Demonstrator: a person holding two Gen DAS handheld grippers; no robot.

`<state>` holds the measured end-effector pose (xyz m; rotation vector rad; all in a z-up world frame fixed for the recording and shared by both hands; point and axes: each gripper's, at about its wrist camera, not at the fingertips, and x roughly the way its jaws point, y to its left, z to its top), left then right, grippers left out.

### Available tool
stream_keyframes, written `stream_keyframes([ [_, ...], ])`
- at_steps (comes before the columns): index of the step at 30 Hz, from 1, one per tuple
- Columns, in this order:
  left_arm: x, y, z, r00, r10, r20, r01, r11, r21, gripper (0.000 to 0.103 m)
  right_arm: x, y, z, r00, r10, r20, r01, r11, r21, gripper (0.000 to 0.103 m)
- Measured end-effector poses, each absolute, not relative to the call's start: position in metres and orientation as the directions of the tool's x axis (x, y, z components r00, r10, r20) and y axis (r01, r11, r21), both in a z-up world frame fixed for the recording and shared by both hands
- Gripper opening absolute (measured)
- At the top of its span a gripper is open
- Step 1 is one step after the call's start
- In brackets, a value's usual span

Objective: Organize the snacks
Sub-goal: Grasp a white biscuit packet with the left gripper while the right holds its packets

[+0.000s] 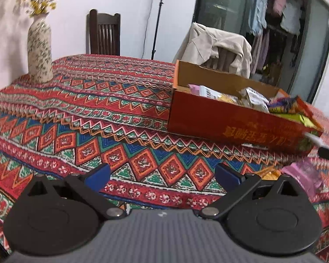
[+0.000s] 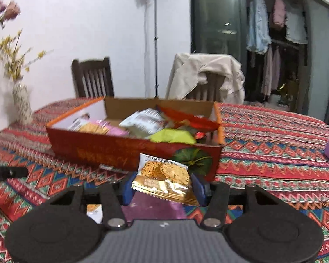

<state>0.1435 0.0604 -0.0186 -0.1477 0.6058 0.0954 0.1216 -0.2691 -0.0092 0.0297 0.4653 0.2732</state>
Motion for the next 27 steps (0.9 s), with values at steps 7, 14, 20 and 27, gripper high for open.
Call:
stream_keyframes([
  [7, 0.149, 0.016, -0.001, 0.818, 0.028, -0.575, -0.079, 0.995, -0.063, 0.103, 0.115, -0.292, -0.017, 0.871, 0.277, -0.405, -0.231, 0.96, 0.161, 0.053],
  [14, 0.169, -0.043, -0.007, 0.762, 0.048, -0.646, -0.051, 0.999, 0.014, 0.103, 0.108, -0.299, -0.02, 0.88, 0.274, -0.388, -0.22, 0.959, 0.178, 0.053],
  [20, 0.183, -0.073, -0.02, 0.708, 0.061, -0.704, -0.058, 0.998, 0.028, 0.103, 0.106, -0.303, -0.02, 0.886, 0.268, -0.378, -0.207, 0.959, 0.195, 0.053],
  [27, 0.193, -0.094, -0.029, 0.684, 0.108, -0.722, -0.082, 0.994, 0.07, 0.103, 0.105, -0.306, -0.021, 0.887, 0.254, -0.385, -0.189, 0.962, 0.199, 0.053],
])
